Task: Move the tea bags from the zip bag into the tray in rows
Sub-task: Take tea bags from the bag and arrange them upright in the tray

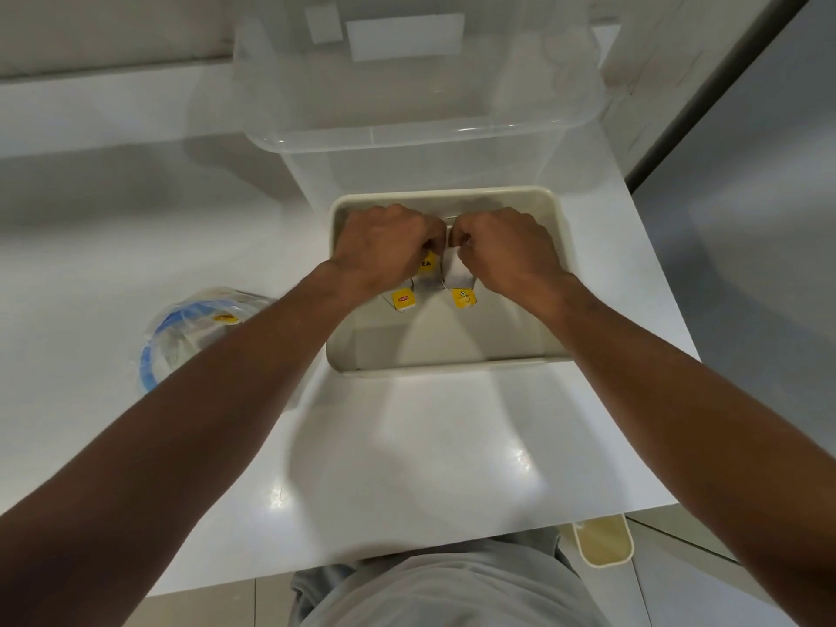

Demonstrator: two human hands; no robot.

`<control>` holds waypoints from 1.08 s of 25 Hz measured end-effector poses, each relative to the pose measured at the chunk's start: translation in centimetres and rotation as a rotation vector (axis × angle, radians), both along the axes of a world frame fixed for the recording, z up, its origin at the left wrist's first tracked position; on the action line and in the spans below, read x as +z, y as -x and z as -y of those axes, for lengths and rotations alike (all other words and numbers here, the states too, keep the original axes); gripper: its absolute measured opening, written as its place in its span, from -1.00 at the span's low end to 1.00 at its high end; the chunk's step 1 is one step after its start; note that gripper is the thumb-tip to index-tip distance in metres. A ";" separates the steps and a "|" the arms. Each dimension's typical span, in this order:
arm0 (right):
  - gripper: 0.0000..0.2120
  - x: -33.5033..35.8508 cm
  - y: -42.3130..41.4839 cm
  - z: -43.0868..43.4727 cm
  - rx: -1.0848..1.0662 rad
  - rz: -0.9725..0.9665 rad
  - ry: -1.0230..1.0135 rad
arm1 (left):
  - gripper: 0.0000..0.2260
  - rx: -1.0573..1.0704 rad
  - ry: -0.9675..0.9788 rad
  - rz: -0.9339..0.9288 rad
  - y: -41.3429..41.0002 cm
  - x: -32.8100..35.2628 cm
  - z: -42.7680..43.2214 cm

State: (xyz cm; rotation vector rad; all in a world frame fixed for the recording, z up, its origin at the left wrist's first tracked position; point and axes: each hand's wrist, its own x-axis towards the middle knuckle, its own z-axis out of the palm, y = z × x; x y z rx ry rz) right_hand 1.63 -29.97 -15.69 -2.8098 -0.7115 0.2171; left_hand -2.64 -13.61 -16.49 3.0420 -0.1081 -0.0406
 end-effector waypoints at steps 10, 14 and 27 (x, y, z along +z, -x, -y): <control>-0.87 -0.1 0.8 2.0 -0.054 -0.009 -0.043 | -0.88 0.062 -0.036 0.087 2.5 1.5 -0.4; -0.77 0.2 2.8 1.2 -0.002 -0.068 0.162 | -0.59 0.043 -0.258 -0.019 2.7 0.7 0.7; -0.83 1.2 2.4 1.0 -0.051 -0.126 -0.038 | -0.64 0.179 -0.089 -0.091 2.5 3.2 0.8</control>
